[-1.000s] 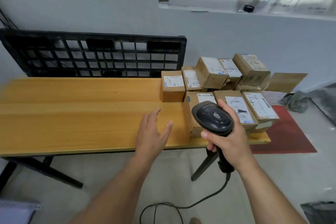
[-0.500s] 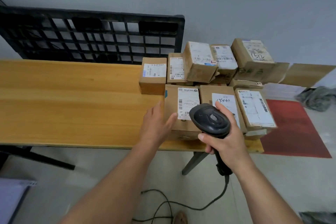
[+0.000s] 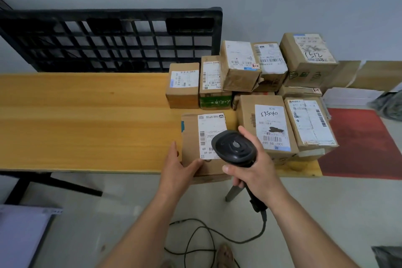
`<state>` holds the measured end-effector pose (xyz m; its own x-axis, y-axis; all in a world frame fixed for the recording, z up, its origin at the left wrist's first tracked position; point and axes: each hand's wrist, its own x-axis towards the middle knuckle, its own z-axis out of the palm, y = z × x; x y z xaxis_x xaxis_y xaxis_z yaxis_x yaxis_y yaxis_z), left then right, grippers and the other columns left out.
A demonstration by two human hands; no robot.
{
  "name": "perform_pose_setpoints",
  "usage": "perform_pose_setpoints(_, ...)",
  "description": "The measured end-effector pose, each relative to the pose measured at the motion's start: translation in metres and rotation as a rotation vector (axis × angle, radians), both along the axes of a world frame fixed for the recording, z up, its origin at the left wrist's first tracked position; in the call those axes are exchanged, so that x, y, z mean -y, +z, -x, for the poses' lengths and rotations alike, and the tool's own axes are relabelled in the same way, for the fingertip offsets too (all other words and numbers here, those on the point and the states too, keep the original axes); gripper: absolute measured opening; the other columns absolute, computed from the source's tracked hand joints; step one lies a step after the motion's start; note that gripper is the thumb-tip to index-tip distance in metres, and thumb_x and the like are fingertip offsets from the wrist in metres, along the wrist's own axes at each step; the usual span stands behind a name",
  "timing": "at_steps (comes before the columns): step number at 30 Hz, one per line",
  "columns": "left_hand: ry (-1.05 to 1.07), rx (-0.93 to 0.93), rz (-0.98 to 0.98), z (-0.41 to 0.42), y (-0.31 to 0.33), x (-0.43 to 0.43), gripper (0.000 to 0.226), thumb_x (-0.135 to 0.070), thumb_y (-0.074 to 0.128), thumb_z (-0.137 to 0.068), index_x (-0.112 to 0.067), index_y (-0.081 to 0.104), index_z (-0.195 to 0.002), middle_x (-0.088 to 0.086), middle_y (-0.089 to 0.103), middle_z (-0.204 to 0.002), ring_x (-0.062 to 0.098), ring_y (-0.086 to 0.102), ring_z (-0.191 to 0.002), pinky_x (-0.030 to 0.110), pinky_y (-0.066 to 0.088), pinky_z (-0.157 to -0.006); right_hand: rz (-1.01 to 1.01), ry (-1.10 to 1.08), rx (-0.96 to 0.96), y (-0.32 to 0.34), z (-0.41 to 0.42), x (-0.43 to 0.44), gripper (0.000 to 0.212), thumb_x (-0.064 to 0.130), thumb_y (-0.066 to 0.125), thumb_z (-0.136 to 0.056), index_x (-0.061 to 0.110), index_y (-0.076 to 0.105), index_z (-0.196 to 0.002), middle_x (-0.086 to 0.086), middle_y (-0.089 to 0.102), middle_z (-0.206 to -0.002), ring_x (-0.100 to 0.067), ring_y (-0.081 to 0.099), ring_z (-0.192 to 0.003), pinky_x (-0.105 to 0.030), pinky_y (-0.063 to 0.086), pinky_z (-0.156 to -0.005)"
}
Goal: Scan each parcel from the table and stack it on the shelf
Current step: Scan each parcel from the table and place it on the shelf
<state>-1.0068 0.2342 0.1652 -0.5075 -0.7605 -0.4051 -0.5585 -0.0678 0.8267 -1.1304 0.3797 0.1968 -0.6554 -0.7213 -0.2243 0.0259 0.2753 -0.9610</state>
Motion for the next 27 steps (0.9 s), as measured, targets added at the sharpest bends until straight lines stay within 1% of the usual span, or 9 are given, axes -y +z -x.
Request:
perform_pose_setpoints(4,-0.075,-0.044,-0.036,-0.019,-0.003,0.005,0.050,-0.031,0.071,-0.085,-0.030,0.048,-0.130,-0.006,0.059,-0.125,0.015,0.058,-0.109,0.021,0.048,-0.078,-0.013,0.054,0.028,-0.004,-0.018,0.010,0.091,0.005,0.082,-0.071,0.068,0.038,-0.120,0.003,0.061,-0.120,-0.022,0.066,-0.056,-0.029,0.052,-0.051)
perform_pose_setpoints(7,-0.125,-0.118,-0.144,-0.031,0.001,0.010,0.039,-0.037,0.055,-0.095,-0.035,0.043,-0.132,-0.012,0.057,-0.127,0.008,0.054,-0.115,0.018,0.043,-0.084,0.001,0.040,0.054,-0.003,-0.025,0.016,0.089,0.002,0.081,-0.073,0.058,0.039,-0.127,0.001,0.065,-0.115,-0.029,0.064,-0.052,-0.033,0.052,-0.049)
perform_pose_setpoints(11,-0.194,-0.147,-0.184,-0.052,0.003,0.019,0.063,-0.054,0.047,-0.093,-0.040,0.024,-0.150,-0.018,0.044,-0.143,0.008,0.042,-0.131,0.027,0.035,-0.108,0.015,0.021,0.101,0.003,-0.038,0.022,0.088,-0.003,0.078,-0.074,0.047,0.040,-0.134,-0.002,0.067,-0.110,-0.031,0.061,-0.050,-0.037,0.050,-0.050)
perform_pose_setpoints(12,-0.210,-0.158,-0.186,-0.059,0.004,0.022,0.064,-0.051,0.049,-0.094,-0.041,0.020,-0.150,-0.018,0.043,-0.143,0.008,0.042,-0.132,0.022,0.036,-0.107,0.023,0.013,0.110,0.004,-0.042,0.024,0.087,-0.004,0.078,-0.074,0.047,0.041,-0.134,-0.004,0.068,-0.110,-0.031,0.060,-0.050,-0.037,0.049,-0.049)
perform_pose_setpoints(15,-0.236,-0.195,-0.169,-0.076,0.011,0.030,0.062,-0.024,0.051,-0.099,-0.041,0.016,-0.148,-0.017,0.042,-0.139,0.006,0.044,-0.124,-0.003,0.039,-0.077,0.059,0.003,0.127,0.008,-0.056,0.031,0.084,-0.005,0.077,-0.074,0.053,0.045,-0.125,-0.012,0.068,-0.109,-0.030,0.059,-0.048,-0.034,0.048,-0.047)
perform_pose_setpoints(18,-0.240,-0.259,-0.174,-0.096,0.013,0.043,0.067,-0.014,0.053,-0.097,-0.047,0.016,-0.141,-0.010,0.040,-0.144,0.009,0.048,-0.124,0.002,0.045,-0.076,0.085,0.023,0.133,0.013,-0.075,0.039,0.085,-0.005,0.078,-0.074,0.057,0.046,-0.122,-0.015,0.067,-0.108,-0.030,0.058,-0.049,-0.033,0.048,-0.047)
perform_pose_setpoints(21,-0.190,-0.284,-0.181,-0.118,0.018,0.058,0.075,-0.009,0.064,-0.090,-0.048,0.020,-0.137,0.003,0.050,-0.138,0.014,0.057,-0.115,0.013,0.052,-0.073,0.127,0.040,0.136,0.022,-0.095,0.048,0.086,0.000,0.081,-0.070,0.059,0.046,-0.121,-0.015,0.068,-0.109,-0.030,0.059,-0.049,-0.032,0.047,-0.045)
perform_pose_setpoints(24,-0.155,-0.308,-0.173,-0.139,0.025,0.072,0.105,-0.002,0.075,-0.078,-0.043,0.005,-0.144,0.002,0.055,-0.127,0.013,0.060,-0.108,0.013,0.052,-0.063,0.142,0.070,0.085,0.036,-0.115,0.058,0.087,-0.004,0.078,-0.073,0.057,0.043,-0.124,-0.010,0.067,-0.113,-0.028,0.059,-0.050,-0.032,0.049,-0.044)
perform_pose_setpoints(27,-0.137,-0.326,-0.143,-0.158,0.033,0.087,0.127,-0.010,0.081,-0.060,-0.049,-0.005,-0.146,0.002,0.052,-0.130,0.016,0.058,-0.114,0.018,0.052,-0.070,0.158,0.113,0.032,0.051,-0.134,0.069,0.088,-0.005,0.077,-0.074,0.051,0.041,-0.132,-0.008,0.066,-0.116,-0.028,0.060,-0.051,-0.032,0.050,-0.044)
